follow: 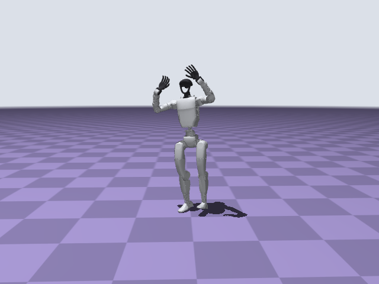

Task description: In place motions

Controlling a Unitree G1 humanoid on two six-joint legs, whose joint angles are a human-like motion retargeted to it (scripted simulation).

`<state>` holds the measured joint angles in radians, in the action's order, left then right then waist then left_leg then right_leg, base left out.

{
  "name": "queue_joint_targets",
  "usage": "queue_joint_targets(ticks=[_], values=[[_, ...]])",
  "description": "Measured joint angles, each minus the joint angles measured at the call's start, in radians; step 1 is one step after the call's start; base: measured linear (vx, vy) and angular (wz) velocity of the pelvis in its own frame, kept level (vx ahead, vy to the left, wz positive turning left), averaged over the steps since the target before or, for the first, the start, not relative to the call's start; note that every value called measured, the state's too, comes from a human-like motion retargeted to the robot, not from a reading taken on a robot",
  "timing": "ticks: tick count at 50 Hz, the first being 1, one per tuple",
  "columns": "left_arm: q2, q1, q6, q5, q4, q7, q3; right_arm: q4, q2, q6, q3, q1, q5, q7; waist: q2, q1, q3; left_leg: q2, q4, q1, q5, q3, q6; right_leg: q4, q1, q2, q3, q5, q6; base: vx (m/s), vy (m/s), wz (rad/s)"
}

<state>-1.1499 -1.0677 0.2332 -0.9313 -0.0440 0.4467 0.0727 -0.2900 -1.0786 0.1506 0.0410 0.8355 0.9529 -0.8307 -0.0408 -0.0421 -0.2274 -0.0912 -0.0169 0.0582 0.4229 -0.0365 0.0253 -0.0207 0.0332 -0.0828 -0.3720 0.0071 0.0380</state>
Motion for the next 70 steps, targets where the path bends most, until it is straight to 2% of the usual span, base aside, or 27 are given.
queue_joint_targets(ticks=[4, 8, 10, 12, 15, 17, 19, 20, 23, 25, 28, 30, 32, 35, 38, 40, 42, 45, 47, 50, 53, 58, 60, 63, 65, 67, 70], values=[[0.001, -0.026, -0.034, -0.088, 0.056, 0.054, 0.030, -0.068, -0.029, 0.038, -0.025, 0.025, 0.065, -0.094, -0.002, 0.002, 0.013, 0.000, 0.000, -0.004, -0.001, -0.003, 0.000, 0.000, -0.006, 0.000, -0.002, 0.000, 0.000, 0.00, 0.00, 0.00], [0.054, 0.019, -0.061, 0.038, -0.004, 0.022, -0.016, 0.002, 0.037, 0.068, 0.032, -0.008, -0.040, -0.061, -0.001, 0.000, 0.026, -0.001, -0.001, -0.005, -0.003, -0.007, 0.001, 0.000, -0.010, -0.001, -0.005, 0.000, 0.000, 0.00, 0.00, 0.00], [0.094, 0.056, -0.137, 0.136, -0.058, -0.010, -0.056, 0.055, 0.085, -0.002, 0.083, -0.032, -0.071, -0.034, 0.001, -0.002, 0.027, -0.002, -0.002, -0.004, -0.005, -0.009, 0.001, 0.001, -0.011, -0.002, -0.008, 0.001, 0.001, 0.00, 0.00, 0.00], [0.139, 0.095, -0.249, 0.254, -0.111, -0.068, -0.102, 0.117, 0.152, -0.141, 0.128, -0.046, -0.104, -0.002, 0.004, -0.003, 0.025, -0.003, -0.002, -0.002, -0.007, -0.011, 0.001, 0.002, -0.010, -0.003, -0.010, 0.002, 0.001, 0.00, 0.00, 0.00], [0.192, 0.159, -0.415, 0.466, -0.182, -0.234, -0.179, 0.202, 0.255, -0.382, 0.192, -0.053, -0.205, 0.049, 0.008, -0.009, 0.024, -0.004, -0.002, -0.001, -0.008, -0.009, 0.002, 0.002, -0.010, -0.004, -0.009, 0.004, 0.000, 0.00, 0.00, 0.00], [0.214, 0.212, -0.489, 0.607, -0.221, -0.359, -0.236, 0.240, 0.329, -0.446, 0.236, -0.063, -0.306, 0.104, 0.009, -0.011, 0.029, -0.003, -0.002, -0.005, -0.008, -0.005, 0.002, 0.002, -0.012, -0.004, -0.006, 0.005, -0.001, 0.00, 0.00, 0.00], [0.237, 0.275, -0.527, 0.734, -0.254, -0.455, -0.294, 0.269, 0.394, -0.420, 0.274, -0.082, -0.445, 0.157, 0.009, -0.014, 0.036, -0.003, -0.002, -0.009, -0.007, -0.002, 0.002, 0.002, -0.014, -0.004, -0.004, 0.006, -0.002, 0.00, 0.00, 0.00], [0.251, 0.309, -0.536, 0.794, -0.269, -0.491, -0.323, 0.281, 0.425, -0.393, 0.290, -0.096, -0.528, 0.174, 0.008, -0.015, 0.040, -0.002, -0.002, -0.011, -0.007, -0.001, 0.002, 0.001, -0.015, -0.004, -0.003, 0.006, -0.002, 0.00, 0.00, 0.00], [0.300, 0.439, -0.525, 0.950, -0.303, -0.514, -0.415, 0.309, 0.490, -0.223, 0.331, -0.175, -0.765, 0.234, 0.005, -0.018, 0.049, -0.001, -0.001, -0.014, -0.006, 0.002, 0.001, 0.000, -0.016, -0.002, 0.000, 0.007, -0.003, 0.00, 0.00, 0.00], [0.355, 0.553, -0.487, 0.997, -0.311, -0.505, -0.484, 0.330, 0.528, -0.098, 0.355, -0.257, -0.878, 0.285, 0.002, -0.023, 0.053, -0.002, -0.001, -0.012, -0.006, 0.001, 0.001, 0.000, -0.014, -0.002, 0.000, 0.007, -0.003, 0.00, 0.00, 0.00], [0.496, 0.758, -0.400, 1.044, -0.315, -0.479, -0.563, 0.374, 0.573, -0.008, 0.369, -0.436, -0.942, 0.380, -0.003, -0.024, 0.047, -0.001, 0.001, -0.002, -0.005, 0.003, 0.000, 0.000, -0.002, -0.001, 0.002, 0.007, -0.002, 0.00, 0.00, 0.00], [0.604, 0.890, -0.336, 1.090, -0.345, -0.464, -0.592, 0.428, 0.615, -0.011, 0.351, -0.569, -0.872, 0.443, -0.005, -0.032, 0.042, -0.002, 0.002, 0.002, -0.004, 0.005, -0.001, 0.002, 0.004, -0.001, 0.003, 0.006, -0.003, 0.06, 0.04, -0.03], [0.736, 0.985, -0.319, 1.122, -0.419, -0.447, -0.582, 0.522, 0.673, -0.052, 0.318, -0.687, -0.724, 0.525, 0.000, -0.046, 0.045, -0.006, 0.003, 0.002, -0.003, 0.004, -0.001, 0.004, 0.003, -0.004, 0.002, 0.005, -0.003, 0.03, 0.02, 0.01], [0.922, 1.066, -0.390, 1.147, -0.627, -0.500, -0.522, 0.727, 0.782, -0.151, 0.270, -0.816, -0.473, 0.714, 0.007, -0.056, 0.062, -0.010, 0.003, -0.005, -0.002, 0.000, -0.001, 0.005, -0.006, -0.005, -0.001, 0.004, -0.003, 0.00, 0.00, 0.00], [1.019, 1.103, -0.532, 1.042, -0.951, -0.738, -0.485, 1.034, 0.876, -0.307, 0.254, -0.869, -0.367, 0.938, 0.013, -0.060, 0.087, -0.012, 0.003, -0.015, -0.002, -0.002, -0.001, 0.005, -0.017, -0.006, -0.003, 0.003, -0.004, 0.00, 0.00, 0.00], [1.034, 1.123, -0.580, 0.931, -1.180, -0.915, -0.435, 1.294, 0.916, -0.319, 0.265, -0.864, -0.397, 1.044, 0.015, -0.061, 0.100, -0.011, 0.004, -0.020, -0.001, -0.001, -0.001, 0.005, -0.020, -0.005, -0.002, 0.003, -0.004, 0.00, 0.00, 0.00], [1.039, 1.143, -0.537, 0.842, -1.369, -0.979, -0.361, 1.591, 0.931, -0.300, 0.309, -0.841, -0.469, 1.094, 0.014, -0.058, 0.104, -0.007, 0.006, -0.021, 0.000, 0.003, -0.002, 0.006, -0.019, -0.002, 0.002, 0.003, -0.003, 0.00, 0.00, 0.00], [1.095, 1.160, -0.570, 0.773, -1.545, -0.851, -0.332, 1.925, 0.922, -0.373, 0.345, -0.838, -0.645, 1.156, 0.015, -0.055, 0.101, -0.003, 0.007, -0.013, 0.003, 0.010, -0.002, 0.006, -0.007, 0.002, 0.009, 0.003, -0.002, 0.00, 0.00, 0.00], [1.141, 1.182, -0.580, 0.787, -1.577, -0.761, -0.374, 1.990, 0.939, -0.396, 0.376, -0.877, -0.800, 1.083, 0.023, -0.062, 0.101, -0.005, 0.005, -0.004, 0.003, 0.010, 0.000, 0.006, -0.001, -0.002, 0.008, 0.002, -0.001, 0.00, 0.00, 0.00], [1.180, 1.231, -0.527, 0.877, -1.575, -0.750, -0.391, 1.990, 0.969, -0.364, 0.429, -0.948, -1.068, 0.919, 0.039, -0.079, 0.098, -0.008, -0.002, 0.013, 0.002, -0.019, 0.008, 0.008, 0.000, -0.013, -0.020, -0.004, 0.003, 0.02, 0.03, 0.59], [1.181, 1.262, -0.513, 0.964, -1.577, -0.784, -0.392, 1.990, 0.958, -0.351, 0.520, -0.979, -1.216, 0.845, 0.052, -0.091, 0.087, -0.011, -0.006, 0.033, -0.006, -0.054, 0.011, 0.012, -0.003, -0.015, -0.051, -0.010, 0.008, 0.00, -0.01, 0.60], [1.140, 1.253, -0.548, 1.006, -1.531, -0.768, -0.407, 1.969, 0.853, -0.360, 0.776, -0.895, -1.344, 0.865, 0.074, -0.084, 0.086, -0.005, -0.006, 0.053, -0.017, -0.059, 0.008, 0.016, 0.002, -0.005, -0.053, -0.009, 0.010, -0.10, -0.02, 0.05], [1.120, 1.242, -0.553, 0.998, -1.495, -0.739, -0.411, 1.912, 0.763, -0.369, 0.936, -0.836, -1.408, 0.900, 0.085, -0.077, 0.081, -0.004, -0.004, 0.053, -0.017, -0.056, 0.007, 0.015, 0.006, -0.005, -0.051, -0.007, 0.011, -0.03, -0.02, -0.02], [1.081, 1.218, -0.560, 0.973, -1.447, -0.731, -0.388, 1.813, 0.538, -0.357, 1.093, -0.746, -1.573, 0.930, 0.105, -0.044, 0.061, -0.009, -0.002, 0.055, -0.015, -0.050, 0.004, 0.015, 0.014, -0.010, -0.047, -0.004, 0.011, 0.02, -0.02, -0.02], [1.053, 1.206, -0.570, 0.954, -1.412, -0.749, -0.367, 1.737, 0.366, -0.336, 1.121, -0.682, -1.613, 0.887, 0.118, -0.022, 0.048, -0.013, -0.003, 0.056, -0.015, -0.048, 0.004, 0.015, 0.014, -0.014, -0.046, -0.003, 0.010, 0.09, -0.11, -0.04], [1.029, 1.194, -0.579, 0.947, -1.377, -0.773, -0.341, 1.639, 0.195, -0.342, 1.072, -0.600, -1.544, 0.859, 0.126, -0.002, 0.041, -0.016, -0.005, 0.054, -0.014, -0.047, 0.003, 0.015, 0.011, -0.015, -0.045, -0.004, 0.010, 0.09, -0.15, -0.04], [1.010, 1.173, -0.594, 0.952, -1.327, -0.788, -0.324, 1.465, -0.044, -0.376, 0.883, -0.431, -1.350, 0.857, 0.128, 0.015, 0.042, -0.018, -0.006, 0.048, -0.012, -0.042, 0.003, 0.015, 0.006, -0.017, -0.040, -0.004, 0.010, 0.05, -0.12, -0.11]])
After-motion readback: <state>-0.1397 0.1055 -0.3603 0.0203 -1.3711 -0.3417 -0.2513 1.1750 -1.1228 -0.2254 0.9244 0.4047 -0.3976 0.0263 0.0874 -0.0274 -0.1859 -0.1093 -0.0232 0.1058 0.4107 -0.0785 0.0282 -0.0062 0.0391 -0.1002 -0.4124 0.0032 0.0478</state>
